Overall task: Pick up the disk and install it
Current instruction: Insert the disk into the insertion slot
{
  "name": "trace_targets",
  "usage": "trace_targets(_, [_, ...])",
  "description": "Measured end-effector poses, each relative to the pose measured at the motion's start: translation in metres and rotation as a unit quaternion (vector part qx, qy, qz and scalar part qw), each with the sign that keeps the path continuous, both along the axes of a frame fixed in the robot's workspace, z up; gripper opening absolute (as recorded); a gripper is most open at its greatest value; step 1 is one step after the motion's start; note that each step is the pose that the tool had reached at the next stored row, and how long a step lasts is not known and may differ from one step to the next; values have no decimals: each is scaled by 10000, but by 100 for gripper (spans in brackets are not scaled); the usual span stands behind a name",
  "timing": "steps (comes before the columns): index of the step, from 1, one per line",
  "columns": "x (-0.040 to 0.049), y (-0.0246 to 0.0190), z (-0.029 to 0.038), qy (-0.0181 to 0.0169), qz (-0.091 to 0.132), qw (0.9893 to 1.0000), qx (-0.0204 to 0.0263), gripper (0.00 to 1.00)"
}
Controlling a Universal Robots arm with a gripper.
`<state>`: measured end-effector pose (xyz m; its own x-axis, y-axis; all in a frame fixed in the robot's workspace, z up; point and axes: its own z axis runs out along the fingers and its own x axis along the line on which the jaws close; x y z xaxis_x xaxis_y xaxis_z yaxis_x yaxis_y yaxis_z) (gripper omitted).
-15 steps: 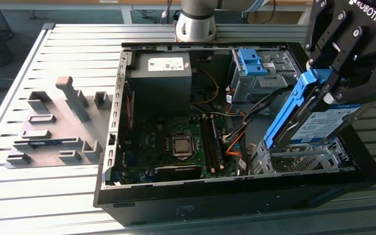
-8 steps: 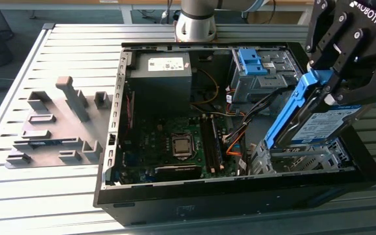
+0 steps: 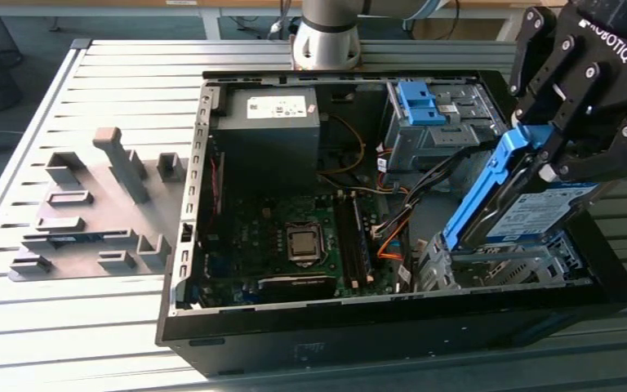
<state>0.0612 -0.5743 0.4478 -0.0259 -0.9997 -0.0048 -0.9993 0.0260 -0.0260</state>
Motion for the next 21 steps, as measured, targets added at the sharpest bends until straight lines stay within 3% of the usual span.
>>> trace_targets(6, [25, 37, -52, 0, -16, 10000, 1, 37])
trace_targets(21, [35, 40, -154, 0, -79, 10000, 0, 37])
